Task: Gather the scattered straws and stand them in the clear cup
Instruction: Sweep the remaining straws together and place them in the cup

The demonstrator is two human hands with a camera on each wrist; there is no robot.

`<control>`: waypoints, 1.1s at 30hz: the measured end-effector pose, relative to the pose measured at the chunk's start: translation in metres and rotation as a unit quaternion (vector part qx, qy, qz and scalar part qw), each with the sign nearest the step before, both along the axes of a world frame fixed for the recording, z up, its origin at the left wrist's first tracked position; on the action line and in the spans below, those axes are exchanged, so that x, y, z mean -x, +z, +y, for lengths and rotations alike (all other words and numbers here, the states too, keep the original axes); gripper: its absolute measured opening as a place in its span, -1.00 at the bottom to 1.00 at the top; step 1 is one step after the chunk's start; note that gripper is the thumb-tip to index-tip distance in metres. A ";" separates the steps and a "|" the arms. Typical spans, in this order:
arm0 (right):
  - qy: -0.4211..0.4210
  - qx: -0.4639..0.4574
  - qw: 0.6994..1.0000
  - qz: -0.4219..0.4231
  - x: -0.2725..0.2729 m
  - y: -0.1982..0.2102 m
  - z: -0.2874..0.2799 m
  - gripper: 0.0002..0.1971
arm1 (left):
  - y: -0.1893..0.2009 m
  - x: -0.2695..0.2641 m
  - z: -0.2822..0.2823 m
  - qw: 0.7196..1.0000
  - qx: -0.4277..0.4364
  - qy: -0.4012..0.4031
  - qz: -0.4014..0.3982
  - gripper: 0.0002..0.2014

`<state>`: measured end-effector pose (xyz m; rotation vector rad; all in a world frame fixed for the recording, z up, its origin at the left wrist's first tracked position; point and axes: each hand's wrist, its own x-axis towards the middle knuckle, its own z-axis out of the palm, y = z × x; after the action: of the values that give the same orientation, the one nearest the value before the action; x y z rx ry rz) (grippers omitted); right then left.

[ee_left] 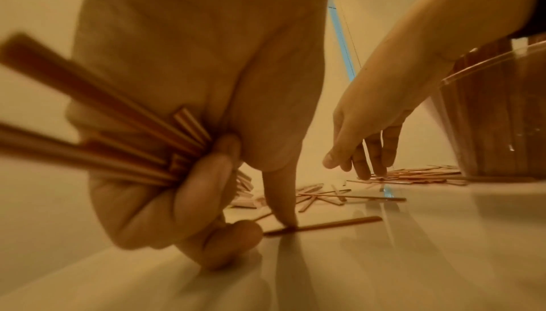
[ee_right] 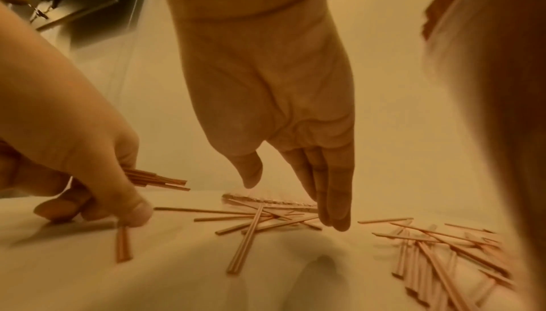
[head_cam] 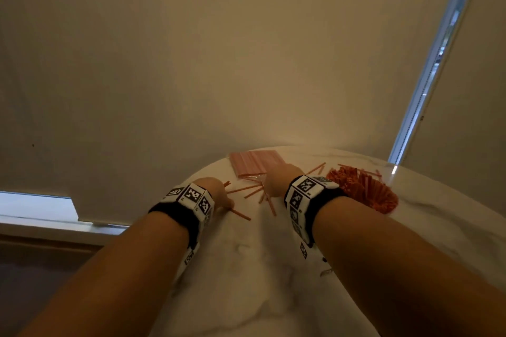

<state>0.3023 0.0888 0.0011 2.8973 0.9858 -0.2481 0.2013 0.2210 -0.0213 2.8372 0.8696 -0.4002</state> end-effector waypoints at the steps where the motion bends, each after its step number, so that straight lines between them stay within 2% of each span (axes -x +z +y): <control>1: -0.009 0.000 1.000 0.003 -0.006 -0.001 0.007 -0.56 | -0.001 -0.005 0.003 1.000 -0.013 -0.011 0.013 -0.43; 3: -0.001 0.004 1.000 -0.007 -0.019 -0.008 0.018 -0.53 | -0.003 -0.012 0.009 0.998 -0.038 -0.031 0.034 -0.43; 5: 0.010 0.046 0.999 -0.022 -0.030 -0.019 0.028 -0.51 | -0.006 -0.017 0.015 0.996 -0.062 -0.049 0.051 -0.45; 9: -0.002 0.083 0.996 -0.031 -0.041 -0.037 0.043 -0.68 | -0.023 -0.029 0.029 0.993 -0.074 -0.073 0.048 -0.42; 10: -0.012 0.077 0.997 -0.028 -0.041 -0.037 0.045 -0.67 | -0.030 -0.031 0.033 0.993 -0.080 -0.077 0.042 -0.41; 13: -0.028 0.055 0.998 -0.032 -0.040 -0.035 0.046 -0.49 | -0.046 -0.035 0.041 0.992 -0.094 -0.076 0.039 -0.37; 16: -0.026 0.070 0.997 -0.013 -0.037 -0.025 0.039 -0.47 | -0.044 -0.035 0.041 0.993 -0.092 -0.074 0.025 -0.54; 18: -0.021 0.068 0.997 0.009 -0.031 -0.014 0.030 -0.46 | -0.037 -0.032 0.039 0.994 -0.083 -0.075 0.013 -0.58; 20: -0.016 0.043 0.999 0.014 -0.019 -0.003 0.021 -0.47 | -0.035 -0.025 0.034 0.993 -0.082 -0.075 0.036 -0.62; 23: -0.013 0.015 1.000 0.016 -0.004 -0.001 0.005 -0.51 | -0.030 -0.009 0.019 0.990 -0.104 -0.093 0.030 -0.86; 26: 0.016 0.030 0.999 0.034 0.005 -0.012 -0.014 -0.56 | -0.024 0.000 0.002 0.992 -0.081 -0.092 0.019 -0.75; 30: 0.044 0.058 0.997 0.017 0.022 -0.025 -0.036 -0.54 | -0.015 0.018 -0.019 0.992 -0.081 -0.095 0.026 -0.82; 33: 0.068 0.059 0.996 0.021 0.041 -0.023 -0.049 -0.60 | -0.005 0.032 -0.034 0.993 -0.070 -0.082 0.039 -0.72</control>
<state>0.2612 0.0397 -0.0223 2.7165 1.1276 -0.3486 0.1694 0.1870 -0.0266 3.0528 0.7040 -0.4911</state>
